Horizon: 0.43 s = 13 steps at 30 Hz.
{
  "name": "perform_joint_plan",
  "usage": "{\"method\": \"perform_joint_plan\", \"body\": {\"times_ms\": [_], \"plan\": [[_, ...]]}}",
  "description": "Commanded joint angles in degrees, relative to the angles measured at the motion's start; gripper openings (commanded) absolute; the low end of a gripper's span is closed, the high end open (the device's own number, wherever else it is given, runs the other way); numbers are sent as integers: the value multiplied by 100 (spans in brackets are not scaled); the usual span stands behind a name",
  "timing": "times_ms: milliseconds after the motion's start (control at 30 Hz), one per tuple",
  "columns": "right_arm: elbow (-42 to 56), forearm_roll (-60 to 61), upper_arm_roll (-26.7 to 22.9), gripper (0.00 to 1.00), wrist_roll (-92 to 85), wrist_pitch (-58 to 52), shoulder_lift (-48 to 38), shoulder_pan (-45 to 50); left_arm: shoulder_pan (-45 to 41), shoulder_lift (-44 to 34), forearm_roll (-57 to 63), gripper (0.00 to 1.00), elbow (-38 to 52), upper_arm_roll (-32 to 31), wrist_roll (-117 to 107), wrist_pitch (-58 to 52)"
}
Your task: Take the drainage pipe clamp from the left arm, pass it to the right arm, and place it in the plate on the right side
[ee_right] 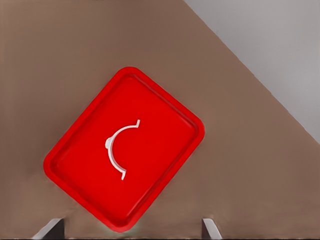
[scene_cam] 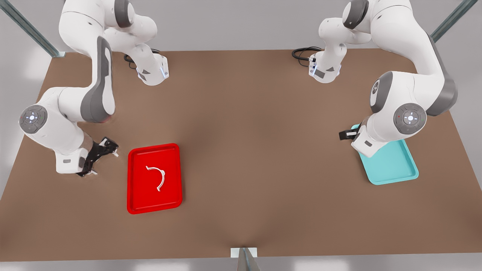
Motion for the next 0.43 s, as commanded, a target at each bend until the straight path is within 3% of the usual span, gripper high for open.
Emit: {"method": "perform_joint_plan", "body": {"times_ms": [0,200,233,267,400], "plan": [[-67,-412,-26,100,4704,-1739,-385,20,0,-8,1,100,0,-1,1173,-34],[161,-421,0,100,4624,-1739,-280,-24,0,-8,10,100,0,-1,1173,-43],[188,-438,728,100,4660,-1747,-236,-699,-26,-8,10,100,0,-10,1165,-43],[161,-639,1985,100,4695,-1739,-289,-1798,-18,-8,10,100,0,-10,1165,-52],[109,-772,2171,100,4677,-1739,-333,-1958,-35,54,19,100,0,-10,1165,-245]]}}
